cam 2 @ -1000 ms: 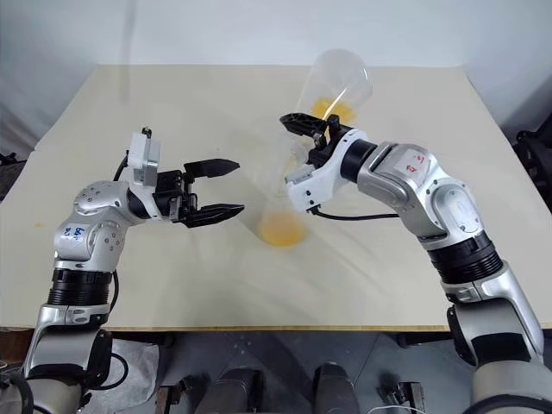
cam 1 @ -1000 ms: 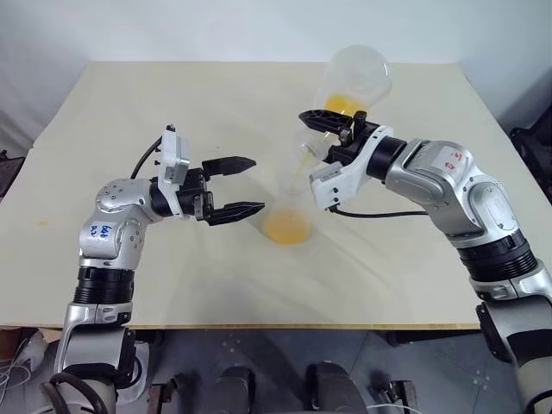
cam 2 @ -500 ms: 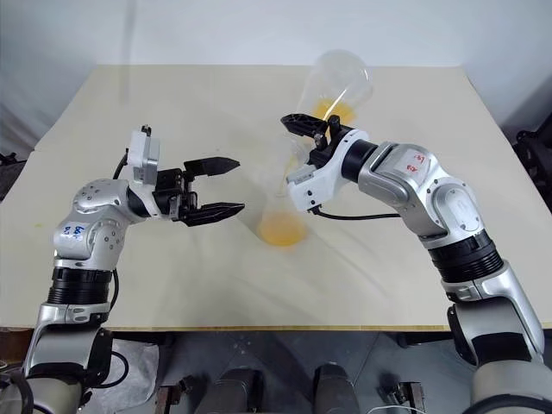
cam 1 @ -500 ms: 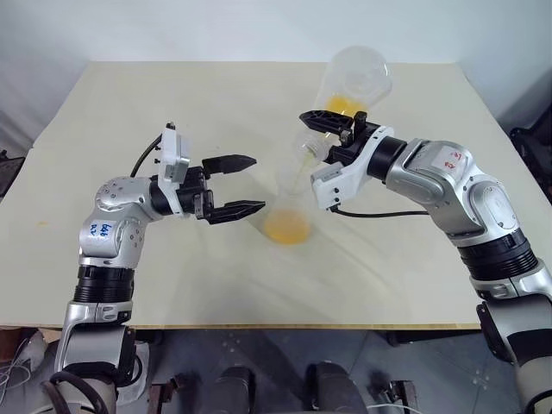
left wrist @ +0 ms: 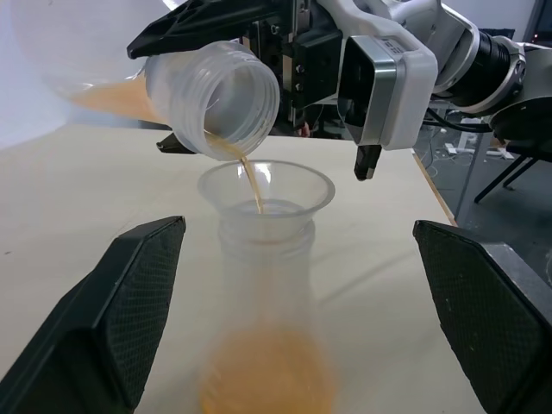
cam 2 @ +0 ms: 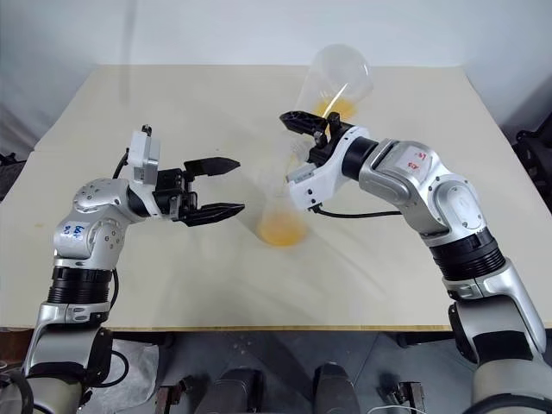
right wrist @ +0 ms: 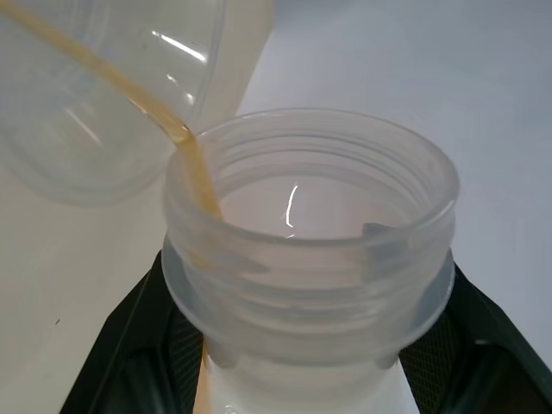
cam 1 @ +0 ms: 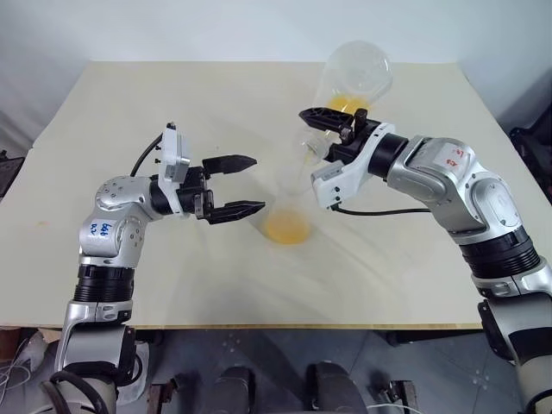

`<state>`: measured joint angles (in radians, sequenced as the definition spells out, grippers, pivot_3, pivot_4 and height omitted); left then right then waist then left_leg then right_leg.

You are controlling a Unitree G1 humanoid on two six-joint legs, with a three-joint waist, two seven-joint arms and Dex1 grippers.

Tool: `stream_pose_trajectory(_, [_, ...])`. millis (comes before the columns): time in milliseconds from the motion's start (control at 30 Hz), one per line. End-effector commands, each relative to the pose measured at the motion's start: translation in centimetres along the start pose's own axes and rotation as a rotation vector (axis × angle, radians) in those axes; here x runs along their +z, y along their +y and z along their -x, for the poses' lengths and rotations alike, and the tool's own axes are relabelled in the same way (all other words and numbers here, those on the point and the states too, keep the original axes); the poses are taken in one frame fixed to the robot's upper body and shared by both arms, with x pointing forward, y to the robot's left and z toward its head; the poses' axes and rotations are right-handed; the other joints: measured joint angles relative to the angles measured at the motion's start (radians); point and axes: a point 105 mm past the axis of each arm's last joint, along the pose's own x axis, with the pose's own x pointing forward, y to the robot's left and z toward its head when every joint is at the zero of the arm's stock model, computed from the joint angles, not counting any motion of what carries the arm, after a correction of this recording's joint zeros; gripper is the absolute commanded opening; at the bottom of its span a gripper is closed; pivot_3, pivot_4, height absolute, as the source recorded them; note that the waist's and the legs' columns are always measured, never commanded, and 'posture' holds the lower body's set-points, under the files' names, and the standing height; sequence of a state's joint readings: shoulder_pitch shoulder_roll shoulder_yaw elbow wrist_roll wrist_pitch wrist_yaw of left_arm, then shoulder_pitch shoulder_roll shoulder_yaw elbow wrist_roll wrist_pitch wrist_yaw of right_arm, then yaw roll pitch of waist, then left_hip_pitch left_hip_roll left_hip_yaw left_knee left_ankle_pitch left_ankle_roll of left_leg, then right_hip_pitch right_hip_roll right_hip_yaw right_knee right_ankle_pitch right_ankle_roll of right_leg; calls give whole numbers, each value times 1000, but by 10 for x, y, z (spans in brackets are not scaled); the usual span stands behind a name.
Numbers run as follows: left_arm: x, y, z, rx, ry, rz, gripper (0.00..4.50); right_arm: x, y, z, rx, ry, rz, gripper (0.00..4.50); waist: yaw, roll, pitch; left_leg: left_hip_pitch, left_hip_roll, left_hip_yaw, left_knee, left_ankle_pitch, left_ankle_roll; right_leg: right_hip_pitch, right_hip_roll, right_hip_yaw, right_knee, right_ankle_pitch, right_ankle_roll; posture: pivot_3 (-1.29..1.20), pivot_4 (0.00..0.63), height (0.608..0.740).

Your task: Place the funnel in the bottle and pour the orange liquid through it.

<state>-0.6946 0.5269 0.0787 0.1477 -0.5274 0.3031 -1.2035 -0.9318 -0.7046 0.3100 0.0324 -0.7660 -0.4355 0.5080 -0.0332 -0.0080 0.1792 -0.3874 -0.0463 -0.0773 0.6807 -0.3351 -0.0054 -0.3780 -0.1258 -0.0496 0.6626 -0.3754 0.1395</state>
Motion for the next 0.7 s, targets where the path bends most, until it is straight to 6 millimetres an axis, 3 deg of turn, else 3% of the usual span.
stream_pose_trajectory(33, [11, 1, -1, -11, -9, -56, 4500, -7, -24, 6, -78, 20, 49, 2492, 0, 0, 0, 0, 0, 0, 0, 0, 0, 0, 0, 0, 0, 0, 0, 0, 150, 740])
stream_pose_trajectory(700, [11, 2, 0, -6, -8, -58, 4500, -7, -25, 5, -80, 15, 72, 2492, 0, 0, 0, 0, 0, 0, 0, 0, 0, 0, 0, 0, 0, 0, 0, 0, 150, 740])
